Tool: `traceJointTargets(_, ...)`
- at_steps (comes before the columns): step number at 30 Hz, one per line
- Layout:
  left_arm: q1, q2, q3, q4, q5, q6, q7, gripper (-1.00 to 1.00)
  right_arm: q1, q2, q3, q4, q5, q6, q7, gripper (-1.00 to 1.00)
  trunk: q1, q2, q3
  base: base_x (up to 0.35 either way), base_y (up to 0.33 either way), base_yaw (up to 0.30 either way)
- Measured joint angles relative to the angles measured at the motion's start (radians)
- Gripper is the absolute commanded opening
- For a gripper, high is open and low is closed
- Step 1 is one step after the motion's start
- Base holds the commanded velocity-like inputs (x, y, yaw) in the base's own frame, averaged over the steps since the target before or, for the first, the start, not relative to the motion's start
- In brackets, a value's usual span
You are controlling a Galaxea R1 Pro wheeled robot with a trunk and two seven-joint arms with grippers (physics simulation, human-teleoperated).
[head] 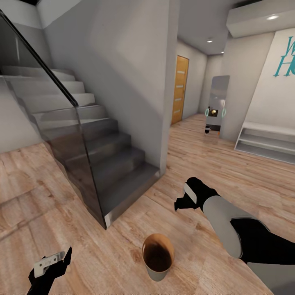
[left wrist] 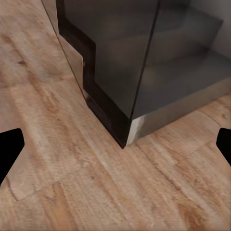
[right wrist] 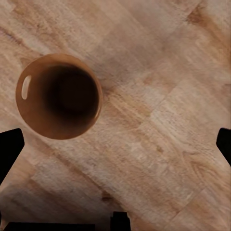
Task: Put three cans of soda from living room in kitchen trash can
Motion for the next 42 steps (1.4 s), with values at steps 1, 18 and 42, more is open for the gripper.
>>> traceJointTargets(1, 0.0, 0.0, 0.0, 0.0, 0.0, 0.0, 0.0, 1.0, 0.0, 0.0, 0.0, 0.0, 0.0, 0.0, 0.0, 1.0, 0.004, -0.007, -0.004, 0.0, 0.0, 0.0)
traceJointTargets(18, 0.0, -0.001, -0.001, 0.0, 0.0, 0.0, 0.001, 1.0, 0.001, 0.001, 0.043, 0.001, 0.001, -0.001, 0.0, 1.0, 0.069, -0.126, -0.083, 0.0, 0.0, 0.0)
traceJointTargets(42, 0.0, 0.0, -0.027, -0.001, 0.0, 0.0, 0.002, 1.0, 0.001, 0.001, 0.058, 0.002, 0.001, -0.001, -0.001, 1.0, 0.13, -0.238, -0.169, 0.0, 0.0, 0.0)
